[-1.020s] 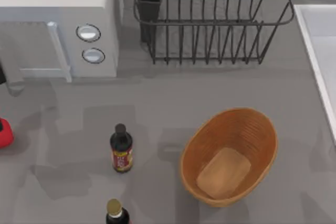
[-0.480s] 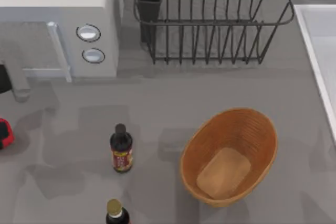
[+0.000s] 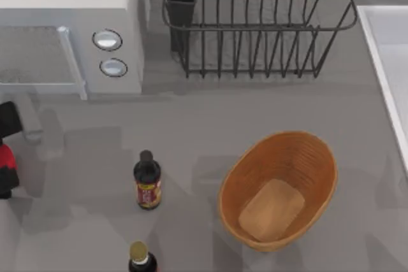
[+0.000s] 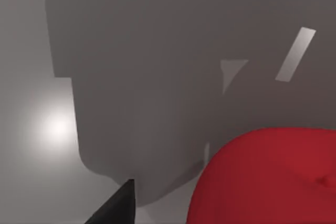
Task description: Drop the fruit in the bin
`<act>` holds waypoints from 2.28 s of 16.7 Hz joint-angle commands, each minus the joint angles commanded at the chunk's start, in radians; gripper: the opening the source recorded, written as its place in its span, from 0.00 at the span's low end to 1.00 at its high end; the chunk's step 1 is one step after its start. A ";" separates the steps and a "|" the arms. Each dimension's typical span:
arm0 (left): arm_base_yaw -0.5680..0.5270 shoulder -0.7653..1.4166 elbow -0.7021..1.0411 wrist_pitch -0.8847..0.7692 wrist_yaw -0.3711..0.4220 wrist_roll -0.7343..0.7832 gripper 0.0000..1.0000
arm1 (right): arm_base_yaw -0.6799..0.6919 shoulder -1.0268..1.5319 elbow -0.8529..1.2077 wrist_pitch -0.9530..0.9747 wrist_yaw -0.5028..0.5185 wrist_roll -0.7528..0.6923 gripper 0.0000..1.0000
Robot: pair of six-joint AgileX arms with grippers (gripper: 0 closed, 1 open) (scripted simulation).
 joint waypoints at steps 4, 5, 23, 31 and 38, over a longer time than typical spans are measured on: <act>0.000 0.000 0.000 0.000 0.000 0.000 0.92 | 0.000 0.000 0.000 0.000 0.000 0.000 1.00; 0.000 0.000 0.000 0.000 0.000 0.000 0.85 | 0.000 0.000 0.000 0.000 0.000 0.000 1.00; 0.000 0.000 0.000 0.000 0.000 0.000 0.00 | 0.000 0.000 0.000 0.000 0.000 0.000 1.00; 0.022 -0.147 0.027 -0.098 -0.015 -0.012 0.00 | 0.000 0.000 0.000 0.000 0.000 0.000 1.00; 0.024 -0.289 0.239 -0.324 -0.026 -0.016 0.00 | 0.000 0.000 0.000 0.000 0.000 0.000 1.00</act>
